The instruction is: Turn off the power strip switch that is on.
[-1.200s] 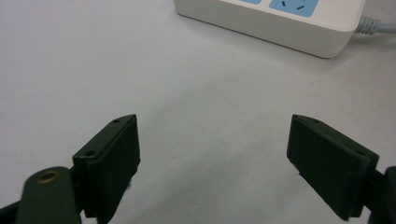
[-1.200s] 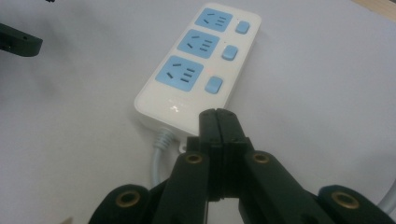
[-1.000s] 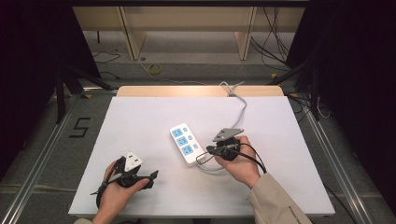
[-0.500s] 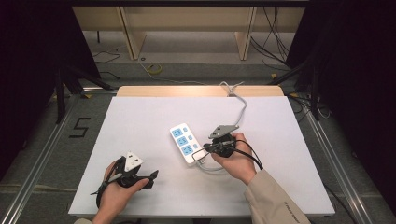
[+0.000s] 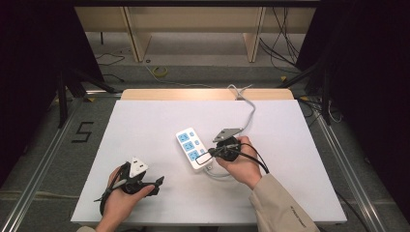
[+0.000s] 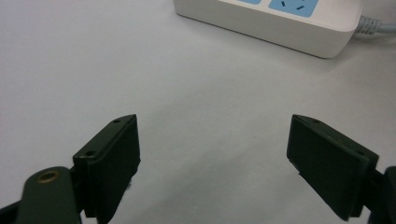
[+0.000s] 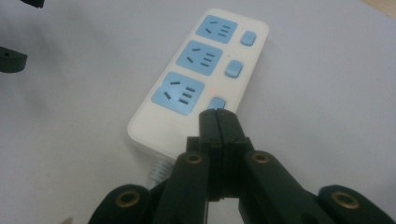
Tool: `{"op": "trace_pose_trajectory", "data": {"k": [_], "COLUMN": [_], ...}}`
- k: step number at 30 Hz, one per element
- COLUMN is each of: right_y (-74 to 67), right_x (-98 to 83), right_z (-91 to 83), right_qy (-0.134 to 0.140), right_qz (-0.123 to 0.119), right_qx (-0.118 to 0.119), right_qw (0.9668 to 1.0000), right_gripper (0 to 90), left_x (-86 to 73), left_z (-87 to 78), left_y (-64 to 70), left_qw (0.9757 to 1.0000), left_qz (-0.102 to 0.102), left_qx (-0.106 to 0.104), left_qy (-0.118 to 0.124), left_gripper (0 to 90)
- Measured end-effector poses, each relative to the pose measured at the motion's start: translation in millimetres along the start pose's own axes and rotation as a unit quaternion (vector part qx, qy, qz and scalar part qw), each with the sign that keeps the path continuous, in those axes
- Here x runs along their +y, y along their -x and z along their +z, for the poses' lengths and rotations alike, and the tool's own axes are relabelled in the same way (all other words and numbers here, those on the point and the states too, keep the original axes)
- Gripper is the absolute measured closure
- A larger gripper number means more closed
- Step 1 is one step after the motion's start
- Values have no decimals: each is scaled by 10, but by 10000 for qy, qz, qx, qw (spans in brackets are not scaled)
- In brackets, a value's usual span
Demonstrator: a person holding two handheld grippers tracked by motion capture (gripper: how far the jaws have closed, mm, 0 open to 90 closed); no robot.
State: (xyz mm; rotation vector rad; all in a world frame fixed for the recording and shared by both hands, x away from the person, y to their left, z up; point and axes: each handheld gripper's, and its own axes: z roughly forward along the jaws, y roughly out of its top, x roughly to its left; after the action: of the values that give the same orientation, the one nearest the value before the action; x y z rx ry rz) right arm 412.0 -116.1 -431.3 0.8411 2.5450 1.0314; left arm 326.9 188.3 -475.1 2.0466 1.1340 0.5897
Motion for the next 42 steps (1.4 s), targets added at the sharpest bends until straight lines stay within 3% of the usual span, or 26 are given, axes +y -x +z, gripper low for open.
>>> {"op": "trace_pose_trajectory", "data": {"k": [42], "right_y": [29], "right_x": [241], "right_z": [278], "right_qy": [-265], "right_qz": [-32], "right_qx": [4], "right_qw": [9996], "right_gripper": [900], "left_x": [3], "left_z": [8], "left_y": [1], "left_qw": [10000], "left_qz": [28], "left_qx": [-22], "left_qy": [-7], "left_gripper": [170]}}
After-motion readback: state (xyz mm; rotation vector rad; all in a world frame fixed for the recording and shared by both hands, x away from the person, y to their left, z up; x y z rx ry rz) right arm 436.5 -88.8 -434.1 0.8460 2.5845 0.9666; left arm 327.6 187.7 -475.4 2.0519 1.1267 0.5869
